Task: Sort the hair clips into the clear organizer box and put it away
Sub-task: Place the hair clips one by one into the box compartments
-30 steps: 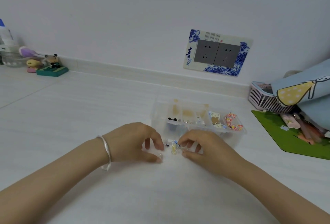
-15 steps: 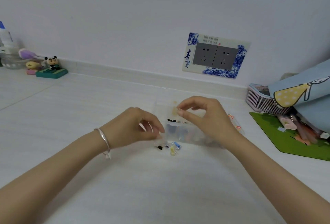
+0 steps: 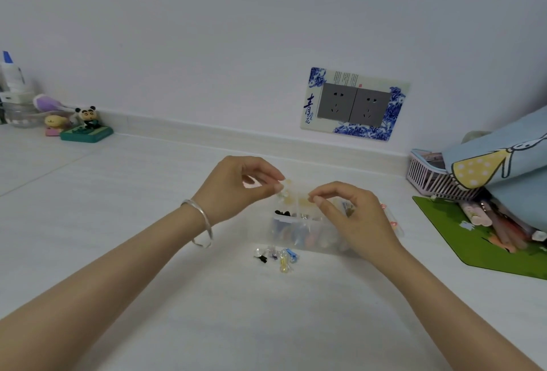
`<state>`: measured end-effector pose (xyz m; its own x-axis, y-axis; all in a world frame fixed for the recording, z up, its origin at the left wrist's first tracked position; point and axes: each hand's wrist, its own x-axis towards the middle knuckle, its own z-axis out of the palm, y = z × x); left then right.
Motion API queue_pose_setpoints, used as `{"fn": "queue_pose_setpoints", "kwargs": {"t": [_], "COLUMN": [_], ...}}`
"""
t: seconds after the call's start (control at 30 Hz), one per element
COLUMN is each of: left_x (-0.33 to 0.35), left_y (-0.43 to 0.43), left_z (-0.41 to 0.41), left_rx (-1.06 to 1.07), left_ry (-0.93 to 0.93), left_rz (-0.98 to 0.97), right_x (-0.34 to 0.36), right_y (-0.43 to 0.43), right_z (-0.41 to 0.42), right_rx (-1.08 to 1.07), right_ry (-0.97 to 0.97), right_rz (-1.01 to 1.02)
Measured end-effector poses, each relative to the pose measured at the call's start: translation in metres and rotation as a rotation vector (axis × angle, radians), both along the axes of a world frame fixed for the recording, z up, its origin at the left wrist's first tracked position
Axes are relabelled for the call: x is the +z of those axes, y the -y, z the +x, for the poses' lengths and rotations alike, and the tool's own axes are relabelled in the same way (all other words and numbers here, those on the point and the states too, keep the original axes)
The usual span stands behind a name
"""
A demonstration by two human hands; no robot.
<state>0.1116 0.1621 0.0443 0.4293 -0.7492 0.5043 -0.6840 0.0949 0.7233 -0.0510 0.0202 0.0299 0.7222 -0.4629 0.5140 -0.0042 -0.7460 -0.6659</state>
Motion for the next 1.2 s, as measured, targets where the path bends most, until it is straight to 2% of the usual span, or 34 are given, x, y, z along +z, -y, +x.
{"fn": "queue_pose_setpoints", "kwargs": {"t": [0.17,0.37,0.5,0.67,0.77,0.87,0.93,1.07,1.2], "left_x": [-0.011,-0.021,-0.022,-0.025,-0.021,-0.015,-0.017,-0.031,-0.040], "left_y": [0.017,0.015,-0.001,-0.025,-0.032,-0.034,-0.033,-0.029,-0.024], "left_z": [0.000,0.002,0.000,-0.008,-0.010,-0.011,-0.009,-0.006,-0.007], "left_rx": [0.032,0.036,0.022,-0.004,-0.033,-0.056,-0.098,-0.189,-0.222], "left_ry": [0.088,0.074,0.087,0.150,0.319,0.256,0.199,0.234,0.239], "left_rz": [0.094,0.146,0.122,0.070,0.061,0.042,0.129,0.382,0.471], "right_x": [-0.004,-0.012,-0.014,-0.025,-0.030,-0.033,-0.033,-0.033,-0.037], "right_y": [-0.008,-0.019,-0.023,-0.023,-0.023,-0.025,-0.027,-0.029,-0.027], "right_z": [-0.015,-0.020,-0.023,-0.018,-0.015,-0.014,-0.013,-0.011,-0.012], "right_rx": [0.040,0.100,0.096,0.114,0.113,0.109,0.091,0.068,0.069], "right_ry": [-0.014,-0.169,-0.254,-0.520,-0.541,-0.528,-0.504,-0.497,-0.473], "right_rz": [0.010,-0.113,-0.098,-0.283,-0.320,-0.351,-0.353,-0.347,-0.333]}}
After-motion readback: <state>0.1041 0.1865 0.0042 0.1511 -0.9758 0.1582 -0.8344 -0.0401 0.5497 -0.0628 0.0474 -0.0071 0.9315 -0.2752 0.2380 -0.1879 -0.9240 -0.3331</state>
